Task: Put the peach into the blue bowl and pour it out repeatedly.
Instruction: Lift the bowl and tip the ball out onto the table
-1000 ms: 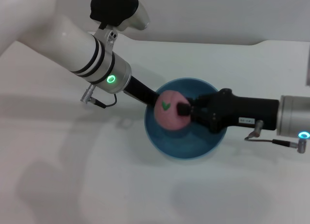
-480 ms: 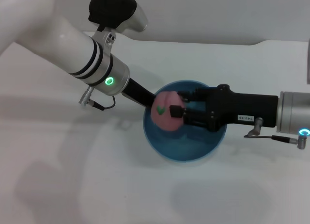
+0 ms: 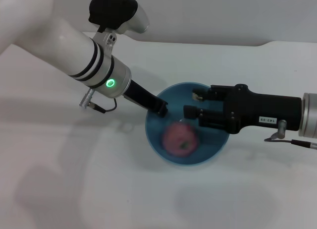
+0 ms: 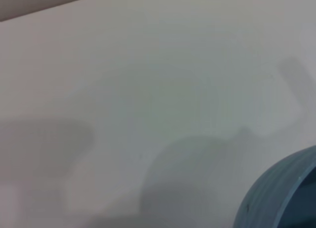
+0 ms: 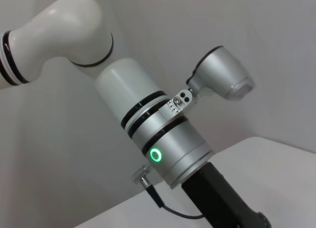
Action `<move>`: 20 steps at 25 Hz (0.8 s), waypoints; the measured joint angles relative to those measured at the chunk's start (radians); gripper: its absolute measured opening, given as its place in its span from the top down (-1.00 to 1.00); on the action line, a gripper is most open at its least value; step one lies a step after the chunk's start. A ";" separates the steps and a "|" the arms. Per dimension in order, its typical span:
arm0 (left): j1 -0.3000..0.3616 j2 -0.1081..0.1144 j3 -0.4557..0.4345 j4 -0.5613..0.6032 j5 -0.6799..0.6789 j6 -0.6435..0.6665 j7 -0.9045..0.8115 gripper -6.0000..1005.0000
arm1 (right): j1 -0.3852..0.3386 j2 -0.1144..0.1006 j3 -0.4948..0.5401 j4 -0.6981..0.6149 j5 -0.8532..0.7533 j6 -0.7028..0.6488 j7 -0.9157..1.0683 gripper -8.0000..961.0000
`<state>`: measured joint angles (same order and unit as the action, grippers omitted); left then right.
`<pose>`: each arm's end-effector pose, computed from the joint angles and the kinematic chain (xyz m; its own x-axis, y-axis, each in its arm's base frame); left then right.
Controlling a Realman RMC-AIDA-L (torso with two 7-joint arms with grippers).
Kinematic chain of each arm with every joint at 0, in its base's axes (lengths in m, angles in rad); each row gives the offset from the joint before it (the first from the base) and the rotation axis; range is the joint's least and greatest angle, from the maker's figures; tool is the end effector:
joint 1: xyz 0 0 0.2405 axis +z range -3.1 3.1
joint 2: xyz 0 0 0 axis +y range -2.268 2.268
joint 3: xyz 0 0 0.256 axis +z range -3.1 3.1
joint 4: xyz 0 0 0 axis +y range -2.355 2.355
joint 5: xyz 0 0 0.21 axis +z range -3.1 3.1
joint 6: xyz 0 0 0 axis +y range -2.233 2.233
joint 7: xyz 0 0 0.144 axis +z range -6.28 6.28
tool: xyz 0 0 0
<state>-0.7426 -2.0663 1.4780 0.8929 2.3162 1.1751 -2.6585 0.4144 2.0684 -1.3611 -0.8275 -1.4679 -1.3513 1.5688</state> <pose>-0.1829 0.3832 -0.0670 0.6216 0.7833 -0.0066 0.7414 -0.5910 -0.3177 0.2005 0.3203 -0.0404 0.7413 -0.3684 -0.5610 -0.4407 -0.8976 0.0072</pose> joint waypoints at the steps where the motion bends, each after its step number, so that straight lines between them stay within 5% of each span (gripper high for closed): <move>1: 0.000 0.000 0.000 0.000 0.000 0.000 0.000 0.99 | -0.003 0.000 0.004 0.001 0.000 0.000 0.000 -0.16; 8: 0.013 -0.002 0.004 -0.002 -0.010 -0.068 0.010 0.99 | -0.069 0.001 0.177 0.042 0.118 -0.011 0.049 -0.23; 12: 0.068 -0.001 0.039 0.000 -0.130 -0.214 0.049 0.99 | -0.126 -0.009 0.312 0.096 0.142 -0.031 0.113 -0.23; 15: 0.141 0.000 0.132 0.037 -0.265 -0.400 0.125 0.99 | -0.177 -0.016 0.397 0.124 0.101 -0.049 0.145 -0.23; 20: 0.218 0.000 0.285 0.113 -0.298 -0.663 0.161 0.99 | -0.234 -0.006 0.599 0.123 -0.119 -0.079 0.241 -0.23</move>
<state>-0.5246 -2.0661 1.7627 1.0060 2.0177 0.5126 -2.4978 0.1804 2.0621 -0.7625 -0.7047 -1.5870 -1.4306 1.8101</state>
